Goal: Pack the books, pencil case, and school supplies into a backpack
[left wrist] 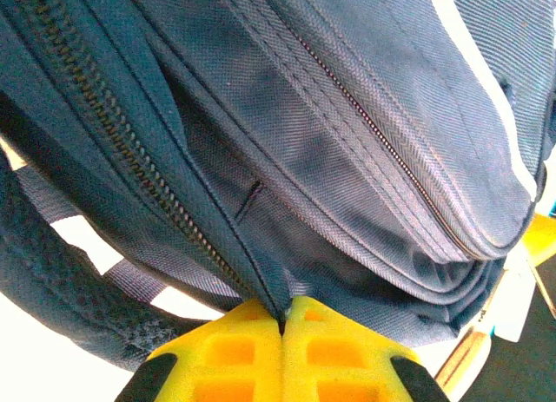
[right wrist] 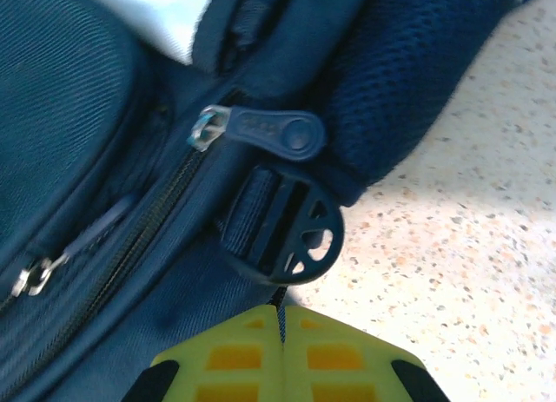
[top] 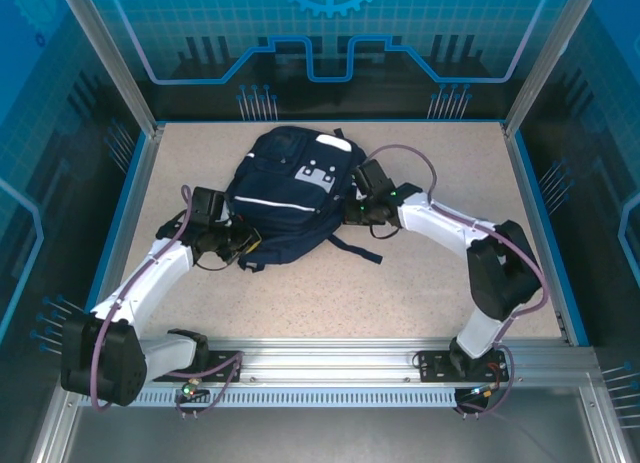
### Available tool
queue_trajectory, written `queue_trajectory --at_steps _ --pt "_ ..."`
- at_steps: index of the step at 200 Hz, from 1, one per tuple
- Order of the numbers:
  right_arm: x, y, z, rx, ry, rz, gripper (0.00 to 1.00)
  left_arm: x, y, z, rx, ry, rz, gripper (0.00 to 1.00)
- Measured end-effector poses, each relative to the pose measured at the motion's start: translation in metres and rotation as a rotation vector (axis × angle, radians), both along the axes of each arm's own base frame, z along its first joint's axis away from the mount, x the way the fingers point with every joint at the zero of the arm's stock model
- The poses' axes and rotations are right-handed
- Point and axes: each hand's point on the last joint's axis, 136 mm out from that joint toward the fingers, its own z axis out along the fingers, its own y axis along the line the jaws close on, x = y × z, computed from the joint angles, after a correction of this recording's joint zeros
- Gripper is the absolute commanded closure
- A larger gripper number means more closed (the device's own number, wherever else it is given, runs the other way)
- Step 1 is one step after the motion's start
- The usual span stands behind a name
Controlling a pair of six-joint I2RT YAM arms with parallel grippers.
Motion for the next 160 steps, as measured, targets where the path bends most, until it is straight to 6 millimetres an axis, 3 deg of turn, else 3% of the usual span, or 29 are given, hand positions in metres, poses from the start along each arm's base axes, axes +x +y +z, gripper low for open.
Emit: queue_trajectory --at_steps 27,56,95,119,141,160 --pt "-0.005 0.006 0.007 0.006 -0.108 0.142 1.00 -0.002 0.007 -0.006 0.031 0.018 0.022 1.00" --pt "-0.006 0.003 -0.005 -0.050 -0.191 0.216 1.00 -0.004 0.011 -0.011 0.055 0.035 0.031 1.00" --pt "0.008 -0.011 -0.008 -0.156 -0.278 0.142 1.00 -0.004 0.012 -0.015 0.059 0.049 0.032 1.00" --pt "0.027 -0.011 -0.006 -0.218 -0.290 0.076 1.00 -0.004 0.009 -0.015 0.047 0.048 0.025 1.00" --pt "0.028 -0.010 -0.014 -0.257 -0.256 0.057 1.00 -0.005 0.008 -0.015 0.042 0.044 0.011 1.00" --pt "0.027 -0.010 -0.016 -0.265 -0.222 0.049 1.00 -0.005 0.006 -0.014 0.041 0.033 -0.012 0.77"
